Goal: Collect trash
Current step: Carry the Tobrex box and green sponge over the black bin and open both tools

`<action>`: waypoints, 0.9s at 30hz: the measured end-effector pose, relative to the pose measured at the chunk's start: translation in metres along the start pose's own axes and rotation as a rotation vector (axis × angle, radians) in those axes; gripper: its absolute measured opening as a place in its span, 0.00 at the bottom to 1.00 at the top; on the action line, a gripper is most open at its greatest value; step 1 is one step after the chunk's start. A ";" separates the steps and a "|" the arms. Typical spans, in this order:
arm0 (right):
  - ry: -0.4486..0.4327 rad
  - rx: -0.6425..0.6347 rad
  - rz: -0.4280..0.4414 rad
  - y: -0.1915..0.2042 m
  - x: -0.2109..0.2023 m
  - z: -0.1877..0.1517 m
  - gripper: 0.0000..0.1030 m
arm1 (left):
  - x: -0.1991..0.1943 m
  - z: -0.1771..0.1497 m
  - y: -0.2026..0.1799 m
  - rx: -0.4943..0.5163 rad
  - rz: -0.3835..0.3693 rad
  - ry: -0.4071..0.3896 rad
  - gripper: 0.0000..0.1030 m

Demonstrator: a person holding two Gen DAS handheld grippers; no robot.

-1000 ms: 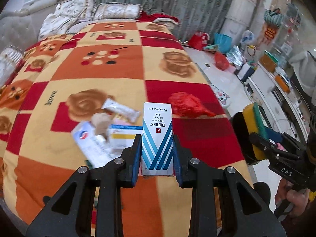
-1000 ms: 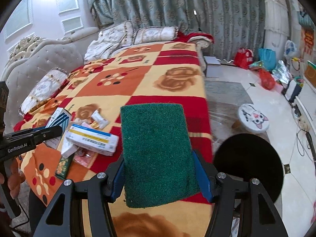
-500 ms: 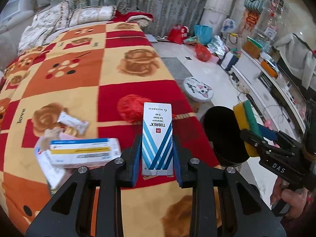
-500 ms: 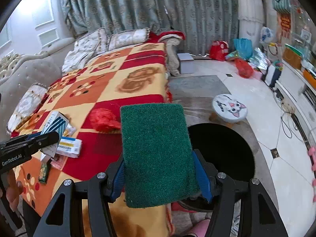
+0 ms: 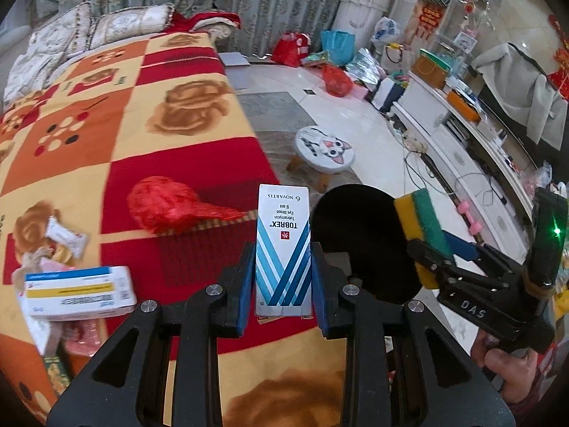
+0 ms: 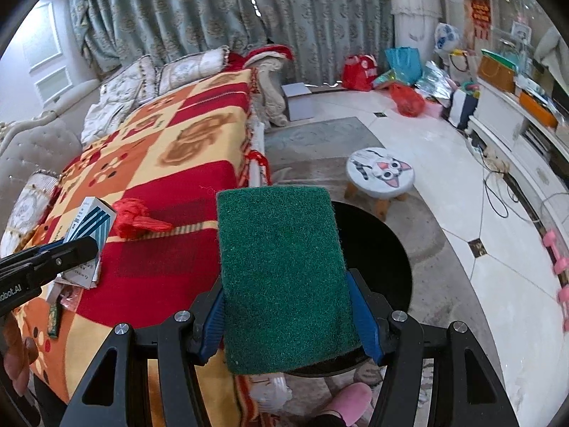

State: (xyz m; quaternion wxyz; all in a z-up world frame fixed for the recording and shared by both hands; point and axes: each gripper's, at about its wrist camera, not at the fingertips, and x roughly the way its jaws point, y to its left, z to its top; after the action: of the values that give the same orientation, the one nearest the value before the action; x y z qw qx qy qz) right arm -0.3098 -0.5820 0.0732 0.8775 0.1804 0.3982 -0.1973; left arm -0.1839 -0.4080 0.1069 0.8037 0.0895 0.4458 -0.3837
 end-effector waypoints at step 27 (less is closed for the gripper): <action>0.038 0.153 -0.005 -0.055 0.035 0.001 0.68 | 0.071 0.015 -0.049 -0.011 -0.189 0.060 0.50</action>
State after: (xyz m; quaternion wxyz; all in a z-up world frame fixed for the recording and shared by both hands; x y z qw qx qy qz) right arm -0.3148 -0.6365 0.0385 0.8529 0.2496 0.3990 -0.2258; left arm -0.1869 -0.4872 0.0697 0.7509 0.0540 0.4781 -0.4524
